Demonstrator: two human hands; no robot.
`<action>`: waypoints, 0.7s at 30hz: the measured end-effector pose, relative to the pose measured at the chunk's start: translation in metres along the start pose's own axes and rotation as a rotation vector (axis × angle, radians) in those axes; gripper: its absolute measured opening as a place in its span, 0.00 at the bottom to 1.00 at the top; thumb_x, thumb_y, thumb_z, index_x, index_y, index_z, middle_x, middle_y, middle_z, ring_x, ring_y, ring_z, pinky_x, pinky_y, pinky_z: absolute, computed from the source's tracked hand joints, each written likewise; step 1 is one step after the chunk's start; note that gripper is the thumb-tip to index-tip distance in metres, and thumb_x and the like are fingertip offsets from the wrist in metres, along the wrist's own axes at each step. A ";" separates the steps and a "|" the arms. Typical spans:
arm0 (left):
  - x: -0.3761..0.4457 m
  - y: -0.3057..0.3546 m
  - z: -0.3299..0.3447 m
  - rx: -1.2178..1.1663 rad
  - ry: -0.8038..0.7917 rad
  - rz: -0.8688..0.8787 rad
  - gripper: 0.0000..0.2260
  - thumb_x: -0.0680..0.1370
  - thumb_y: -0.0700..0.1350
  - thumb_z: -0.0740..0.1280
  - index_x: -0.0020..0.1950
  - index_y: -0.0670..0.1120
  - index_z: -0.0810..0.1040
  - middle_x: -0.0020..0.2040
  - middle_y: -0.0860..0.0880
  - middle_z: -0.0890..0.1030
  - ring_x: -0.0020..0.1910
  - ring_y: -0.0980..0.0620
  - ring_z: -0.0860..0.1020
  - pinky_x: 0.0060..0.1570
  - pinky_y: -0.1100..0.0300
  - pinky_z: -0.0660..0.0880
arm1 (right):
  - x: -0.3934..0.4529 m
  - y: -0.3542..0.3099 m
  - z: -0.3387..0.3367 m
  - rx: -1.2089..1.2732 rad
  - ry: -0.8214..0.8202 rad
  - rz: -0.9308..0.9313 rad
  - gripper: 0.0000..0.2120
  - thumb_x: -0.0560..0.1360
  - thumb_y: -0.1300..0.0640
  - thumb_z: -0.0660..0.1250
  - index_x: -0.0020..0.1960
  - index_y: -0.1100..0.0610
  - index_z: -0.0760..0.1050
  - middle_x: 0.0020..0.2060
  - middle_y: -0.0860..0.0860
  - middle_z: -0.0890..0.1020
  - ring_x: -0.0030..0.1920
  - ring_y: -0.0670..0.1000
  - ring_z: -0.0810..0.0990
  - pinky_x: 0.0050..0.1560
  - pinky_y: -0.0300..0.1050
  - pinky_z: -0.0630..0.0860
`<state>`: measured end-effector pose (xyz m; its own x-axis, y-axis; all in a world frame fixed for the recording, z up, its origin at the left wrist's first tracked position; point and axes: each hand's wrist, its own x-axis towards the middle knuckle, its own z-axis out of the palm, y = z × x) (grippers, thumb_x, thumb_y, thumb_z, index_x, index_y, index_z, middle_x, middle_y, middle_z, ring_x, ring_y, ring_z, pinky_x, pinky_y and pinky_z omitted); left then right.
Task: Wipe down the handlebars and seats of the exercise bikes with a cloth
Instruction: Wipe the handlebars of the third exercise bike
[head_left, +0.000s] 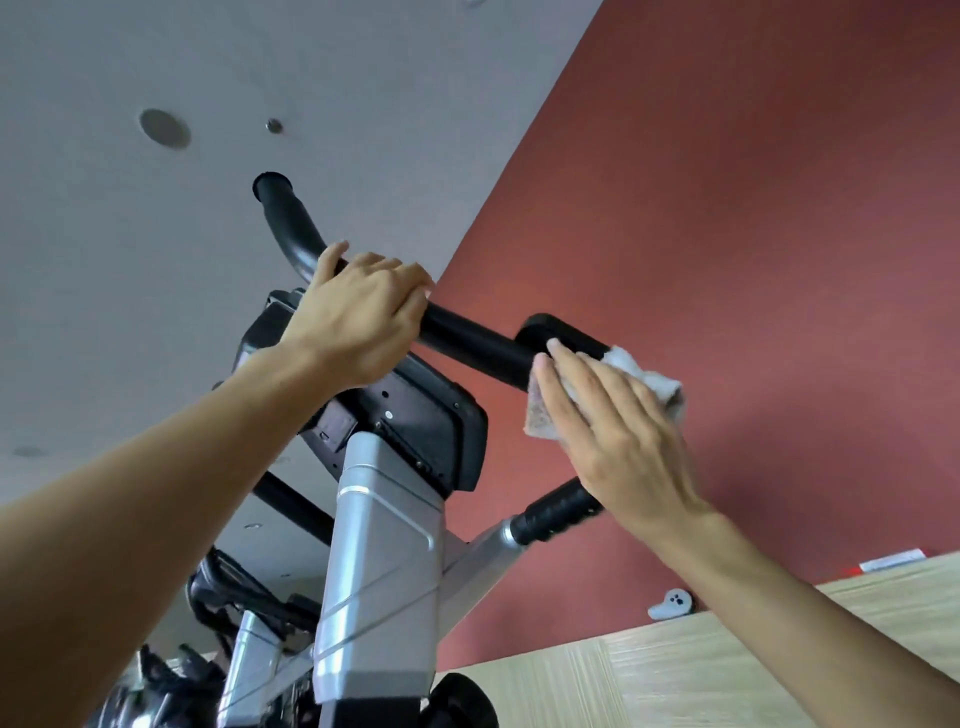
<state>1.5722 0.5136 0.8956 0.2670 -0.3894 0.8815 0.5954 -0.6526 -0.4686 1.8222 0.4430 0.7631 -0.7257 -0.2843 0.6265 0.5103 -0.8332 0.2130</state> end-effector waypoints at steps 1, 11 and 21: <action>-0.001 0.005 0.006 0.035 -0.002 0.010 0.27 0.79 0.54 0.43 0.62 0.50 0.78 0.59 0.50 0.80 0.68 0.47 0.71 0.76 0.42 0.49 | -0.011 0.006 -0.001 0.017 -0.025 0.018 0.22 0.83 0.66 0.60 0.77 0.61 0.68 0.75 0.57 0.72 0.67 0.56 0.78 0.69 0.51 0.73; 0.002 0.021 0.028 0.078 0.191 -0.029 0.22 0.81 0.51 0.46 0.62 0.49 0.77 0.59 0.49 0.80 0.65 0.46 0.73 0.70 0.43 0.56 | 0.039 -0.012 0.023 0.010 -0.050 0.131 0.32 0.84 0.45 0.62 0.80 0.64 0.61 0.79 0.60 0.63 0.78 0.58 0.65 0.76 0.55 0.66; -0.004 0.051 0.045 0.123 0.189 0.129 0.18 0.83 0.50 0.47 0.58 0.49 0.75 0.55 0.53 0.81 0.61 0.49 0.75 0.67 0.48 0.58 | -0.017 -0.001 0.013 0.067 -0.171 0.351 0.41 0.80 0.43 0.69 0.79 0.70 0.58 0.79 0.65 0.60 0.78 0.62 0.64 0.75 0.59 0.67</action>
<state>1.6356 0.5113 0.8705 0.2074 -0.5865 0.7830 0.6566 -0.5098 -0.5558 1.8398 0.4544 0.7622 -0.4179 -0.4586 0.7842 0.7466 -0.6653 0.0089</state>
